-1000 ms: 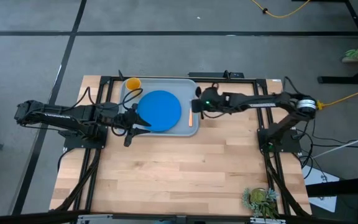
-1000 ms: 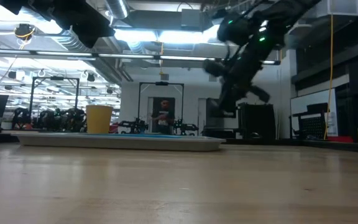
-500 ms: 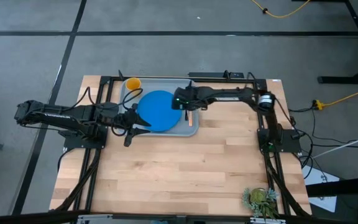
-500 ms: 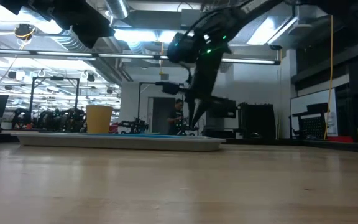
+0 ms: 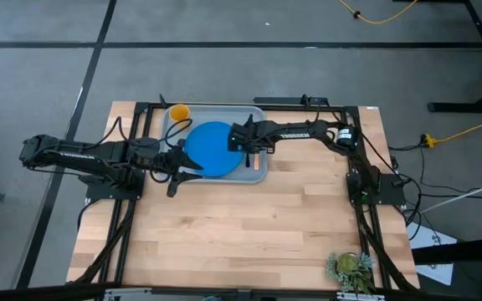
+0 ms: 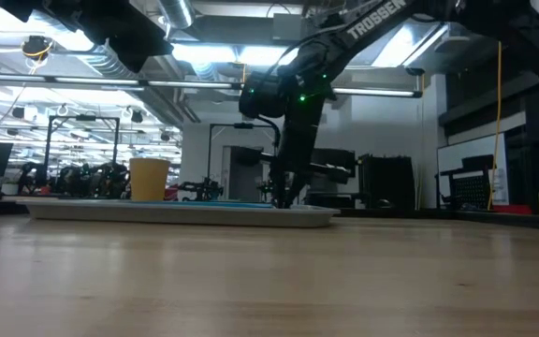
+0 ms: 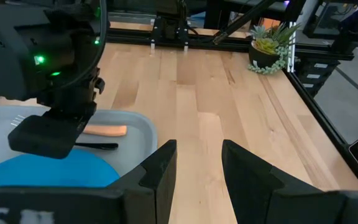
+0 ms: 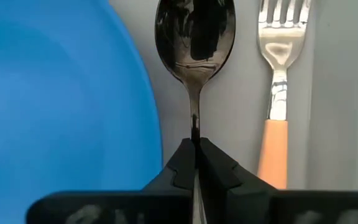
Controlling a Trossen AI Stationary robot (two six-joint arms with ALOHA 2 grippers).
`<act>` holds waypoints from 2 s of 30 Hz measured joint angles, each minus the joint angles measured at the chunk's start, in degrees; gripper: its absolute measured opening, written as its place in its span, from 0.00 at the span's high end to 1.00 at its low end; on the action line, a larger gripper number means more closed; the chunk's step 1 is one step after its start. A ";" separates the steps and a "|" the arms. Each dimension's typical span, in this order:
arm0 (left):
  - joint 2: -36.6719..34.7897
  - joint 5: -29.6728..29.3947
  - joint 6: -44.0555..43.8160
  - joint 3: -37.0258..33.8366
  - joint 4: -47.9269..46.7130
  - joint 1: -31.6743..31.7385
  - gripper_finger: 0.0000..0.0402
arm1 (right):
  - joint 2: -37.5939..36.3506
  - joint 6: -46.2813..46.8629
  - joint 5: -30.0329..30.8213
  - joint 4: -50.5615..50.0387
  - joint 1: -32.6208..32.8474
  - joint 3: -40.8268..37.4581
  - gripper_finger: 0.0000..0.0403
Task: Pick and place plate/cup/fork/spoon on tray
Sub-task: Put the black spoon on the gray tray between the blue plate and the orange fork, then adjust the orange orange fork on the gray tray
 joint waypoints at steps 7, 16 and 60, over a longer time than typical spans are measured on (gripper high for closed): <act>0.00 0.01 0.00 0.00 0.01 0.01 0.70 | -0.02 -0.30 2.98 -0.47 0.04 0.00 0.97; -0.01 0.00 0.00 0.00 0.00 0.01 0.70 | -0.02 -1.71 3.23 -2.44 0.07 0.00 0.94; 0.00 0.00 0.00 0.00 0.00 0.02 0.70 | -0.57 -6.44 9.42 -5.97 3.98 1.97 0.88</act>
